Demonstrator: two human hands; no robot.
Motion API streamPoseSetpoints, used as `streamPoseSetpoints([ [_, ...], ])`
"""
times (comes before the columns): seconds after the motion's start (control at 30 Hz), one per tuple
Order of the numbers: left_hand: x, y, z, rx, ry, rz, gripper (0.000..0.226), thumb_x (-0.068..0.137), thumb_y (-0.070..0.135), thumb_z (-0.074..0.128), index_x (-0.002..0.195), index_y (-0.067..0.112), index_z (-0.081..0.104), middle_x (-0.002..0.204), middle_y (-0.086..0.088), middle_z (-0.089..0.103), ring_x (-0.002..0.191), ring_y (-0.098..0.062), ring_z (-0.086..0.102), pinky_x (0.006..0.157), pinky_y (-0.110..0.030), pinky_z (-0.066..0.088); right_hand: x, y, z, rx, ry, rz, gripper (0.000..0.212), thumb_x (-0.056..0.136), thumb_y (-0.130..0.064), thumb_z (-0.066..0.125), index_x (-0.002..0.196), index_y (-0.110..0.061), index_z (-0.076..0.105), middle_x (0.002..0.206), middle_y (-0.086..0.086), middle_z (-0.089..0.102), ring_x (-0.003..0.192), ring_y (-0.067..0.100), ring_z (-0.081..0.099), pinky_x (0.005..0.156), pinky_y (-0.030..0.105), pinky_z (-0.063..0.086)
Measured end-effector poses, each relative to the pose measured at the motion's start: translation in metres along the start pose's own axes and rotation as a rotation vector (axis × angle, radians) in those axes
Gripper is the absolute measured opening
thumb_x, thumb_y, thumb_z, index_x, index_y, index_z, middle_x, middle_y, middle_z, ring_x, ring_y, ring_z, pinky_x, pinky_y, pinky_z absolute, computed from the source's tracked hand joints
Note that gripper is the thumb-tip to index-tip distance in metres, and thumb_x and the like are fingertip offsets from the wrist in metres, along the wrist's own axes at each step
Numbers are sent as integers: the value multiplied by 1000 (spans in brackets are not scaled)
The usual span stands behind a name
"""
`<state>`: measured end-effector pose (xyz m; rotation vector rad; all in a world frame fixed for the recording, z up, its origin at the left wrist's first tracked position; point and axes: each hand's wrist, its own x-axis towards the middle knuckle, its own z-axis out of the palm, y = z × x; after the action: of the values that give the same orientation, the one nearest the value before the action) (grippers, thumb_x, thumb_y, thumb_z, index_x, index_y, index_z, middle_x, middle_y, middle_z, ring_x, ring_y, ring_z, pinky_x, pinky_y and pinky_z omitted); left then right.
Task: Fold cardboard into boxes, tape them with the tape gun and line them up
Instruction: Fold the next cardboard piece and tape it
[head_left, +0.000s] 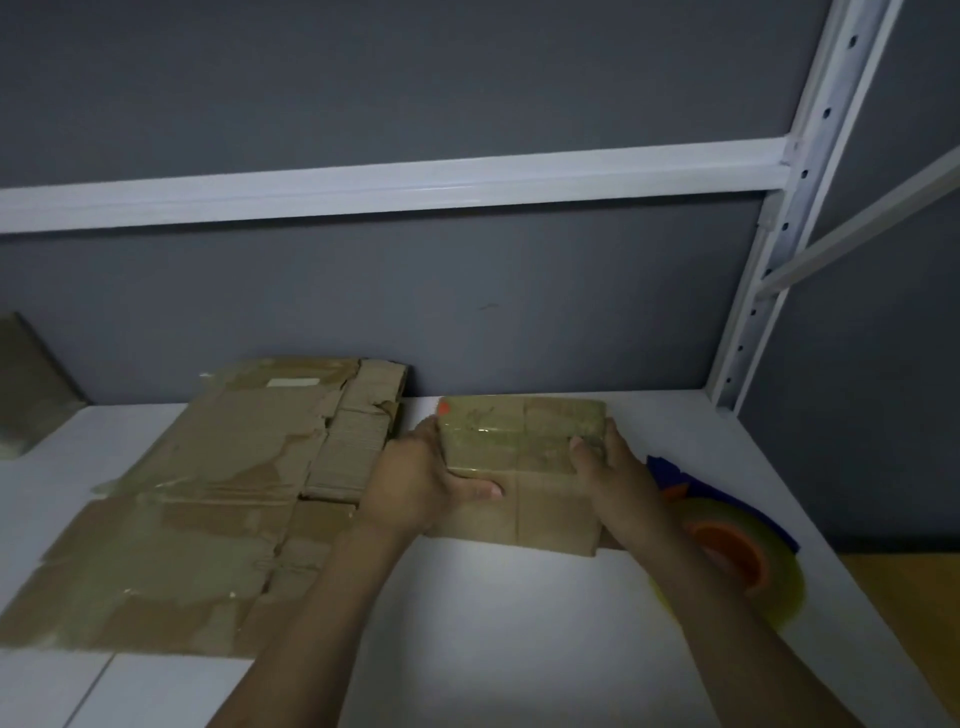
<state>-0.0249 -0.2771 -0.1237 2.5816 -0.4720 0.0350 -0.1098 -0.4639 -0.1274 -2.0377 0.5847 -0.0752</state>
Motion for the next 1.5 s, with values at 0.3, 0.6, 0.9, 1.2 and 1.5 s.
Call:
streamPoseSetpoints([
  [0.3,-21,-18,-2,-377,-29,24,87,54,72,76,127,32,50,108,20,67,104,-3,64,79,-16,49,-6,9,-13,26,66,-130,30,95,-39,50,102,-13,62,95,1,66,83,15,62,63,27,51],
  [0.6,-36,11,-18,-739,82,65,32,76,44,75,96,27,57,90,9,71,79,5,65,67,-12,47,-6,-11,-26,317,280,73,79,82,-78,33,83,-4,60,82,13,64,76,24,61,65,32,45],
  [0.9,-31,18,-6,-785,367,-162,68,79,47,72,136,17,50,109,4,67,97,-10,64,87,-35,53,-27,-10,-23,428,282,-147,8,89,-17,58,93,-12,54,85,0,57,72,14,53,52,20,37],
  [1.2,-51,-14,32,-729,143,-30,61,78,7,77,113,48,50,115,7,55,101,-1,56,67,-6,47,-30,25,-12,543,77,-116,21,90,-21,62,108,-30,59,112,1,64,99,17,61,80,32,50],
  [1.5,-60,-12,18,-781,230,30,120,63,39,85,149,46,1,148,14,35,134,-3,36,94,-15,42,-32,27,-28,695,149,-175,22,88,-49,52,106,-36,56,110,-3,65,100,17,62,82,33,51],
])
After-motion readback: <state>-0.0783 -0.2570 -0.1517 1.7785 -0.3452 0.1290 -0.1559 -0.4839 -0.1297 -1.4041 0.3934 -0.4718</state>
